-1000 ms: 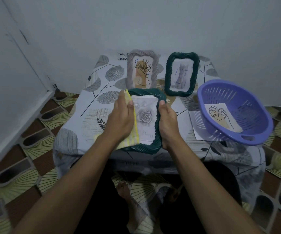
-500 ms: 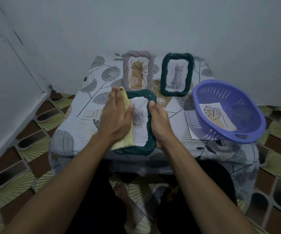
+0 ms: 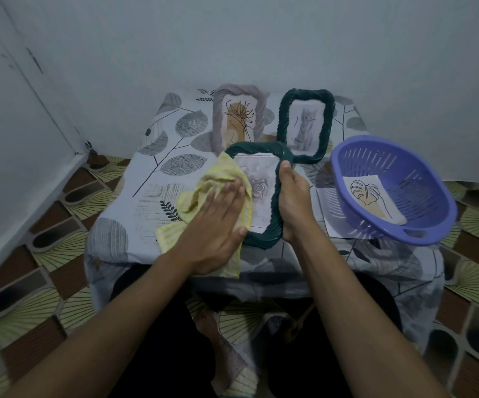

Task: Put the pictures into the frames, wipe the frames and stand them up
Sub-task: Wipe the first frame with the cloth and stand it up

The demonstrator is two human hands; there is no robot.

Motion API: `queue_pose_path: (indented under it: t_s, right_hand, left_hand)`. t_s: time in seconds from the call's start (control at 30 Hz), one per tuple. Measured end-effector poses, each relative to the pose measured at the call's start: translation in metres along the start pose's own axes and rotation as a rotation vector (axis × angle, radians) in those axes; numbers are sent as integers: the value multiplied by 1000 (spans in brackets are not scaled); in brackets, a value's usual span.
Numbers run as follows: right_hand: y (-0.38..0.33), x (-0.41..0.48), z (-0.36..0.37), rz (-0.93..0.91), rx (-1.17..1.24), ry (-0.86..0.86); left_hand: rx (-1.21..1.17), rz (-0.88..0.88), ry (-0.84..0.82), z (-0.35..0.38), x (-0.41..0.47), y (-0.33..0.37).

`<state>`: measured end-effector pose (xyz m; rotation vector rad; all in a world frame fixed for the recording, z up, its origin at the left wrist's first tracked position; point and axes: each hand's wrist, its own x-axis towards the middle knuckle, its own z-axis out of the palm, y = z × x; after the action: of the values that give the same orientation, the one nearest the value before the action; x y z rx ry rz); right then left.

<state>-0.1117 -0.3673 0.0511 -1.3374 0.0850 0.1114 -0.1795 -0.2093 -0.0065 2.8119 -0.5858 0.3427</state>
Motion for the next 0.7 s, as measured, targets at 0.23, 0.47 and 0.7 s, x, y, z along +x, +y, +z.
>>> queue_pose_path:
  t_s: [0.23,0.47,0.7]
  right_hand:
    - [3,-20,9,60,-17,-237]
    - [-13,-12,-11,168,-103,-458]
    - [-10,-4,-23,327,-40,-419]
  left_hand:
    - [-270,-292,213,-29,30,-30]
    - [-334,-243,170,-49,32,-35]
    - [-458,-485,349,-34,19,-28]
